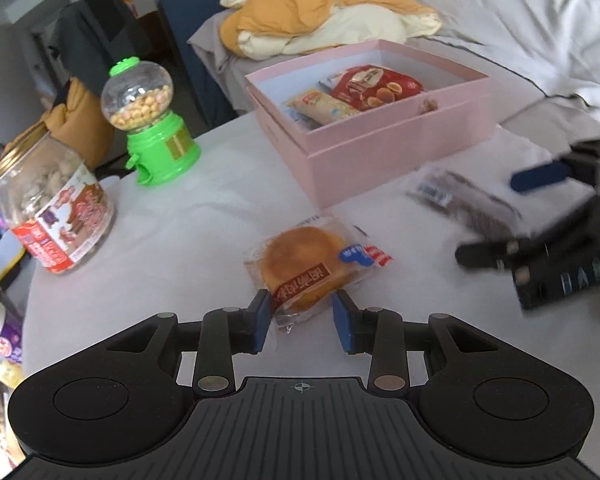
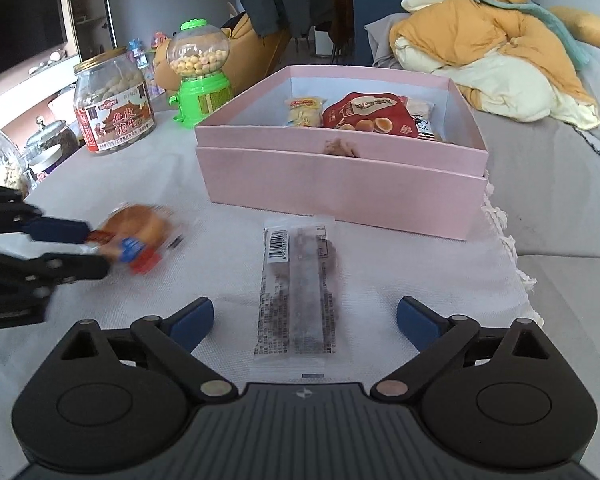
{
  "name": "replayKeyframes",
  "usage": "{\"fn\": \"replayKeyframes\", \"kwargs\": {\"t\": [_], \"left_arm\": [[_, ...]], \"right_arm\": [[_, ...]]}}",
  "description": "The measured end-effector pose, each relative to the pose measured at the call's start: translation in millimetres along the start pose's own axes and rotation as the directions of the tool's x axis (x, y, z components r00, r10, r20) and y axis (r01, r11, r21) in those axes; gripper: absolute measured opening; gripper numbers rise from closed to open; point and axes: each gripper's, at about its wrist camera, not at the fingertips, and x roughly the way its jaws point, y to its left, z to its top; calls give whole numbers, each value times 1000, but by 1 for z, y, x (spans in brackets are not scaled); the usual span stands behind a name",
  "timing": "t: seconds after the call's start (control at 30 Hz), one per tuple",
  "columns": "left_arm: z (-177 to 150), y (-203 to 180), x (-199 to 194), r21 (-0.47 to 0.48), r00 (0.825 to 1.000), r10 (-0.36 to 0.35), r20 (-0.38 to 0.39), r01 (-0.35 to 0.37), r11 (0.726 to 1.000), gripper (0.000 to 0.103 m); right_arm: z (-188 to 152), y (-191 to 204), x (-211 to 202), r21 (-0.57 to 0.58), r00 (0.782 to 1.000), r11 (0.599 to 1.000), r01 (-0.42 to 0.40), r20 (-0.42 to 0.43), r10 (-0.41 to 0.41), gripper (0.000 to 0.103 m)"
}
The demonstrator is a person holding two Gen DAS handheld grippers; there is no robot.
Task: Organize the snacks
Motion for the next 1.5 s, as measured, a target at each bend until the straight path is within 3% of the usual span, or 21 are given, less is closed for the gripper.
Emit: {"fn": "replayKeyframes", "kwargs": {"t": [0.1,0.27,0.37,0.43,0.5,0.63,0.7,0.83,0.97,1.1,1.27,1.37,1.43,1.5], "left_arm": [[9,-12,8,0,1000,-12,-8,12,1000,48],[15,-21,-1,63,996,-89,18,88,994,49],[17,-29,-4,206,997,-60,45,50,977,50],[20,-37,0,330,997,-13,76,-13,944,50],[26,-41,5,391,996,-26,83,-9,920,50],[35,-37,21,385,990,-128,56,97,918,53],[42,-31,27,359,988,-149,48,122,925,60],[54,-14,42,231,986,-168,-11,166,959,85],[52,5,55,80,962,-267,-59,272,959,88],[46,7,58,66,942,-326,-76,331,941,86],[37,1,50,52,953,-301,-32,302,952,81],[31,-2,42,26,957,-291,-2,291,956,59],[27,-3,36,-8,961,-277,10,277,961,37],[20,-3,28,-35,965,-260,20,261,965,31]], "right_arm": [[0,-2,-1,12,1000,1000,-6,3,6,98],[0,-10,-3,61,1000,998,-4,13,3,98],[-1,-21,-6,125,1000,992,-5,25,2,98],[-1,-26,-7,153,1000,988,-4,30,-1,98],[-1,-28,-7,164,999,986,-1,31,-4,98],[-1,-28,-6,164,999,986,0,33,-5,98],[-2,-30,-6,173,999,985,4,35,-10,98],[-1,-30,-6,183,999,983,3,37,-10,98],[-1,-29,-5,175,999,985,8,35,-14,99],[-1,-30,-6,183,999,983,1,37,-8,99],[-2,-30,-6,185,999,983,1,38,-8,99],[-2,-30,-6,186,999,982,0,38,-7,99],[-2,-29,-6,187,999,982,-1,38,-6,99],[-2,-30,-6,187,999,982,-1,38,-6,99]]}}
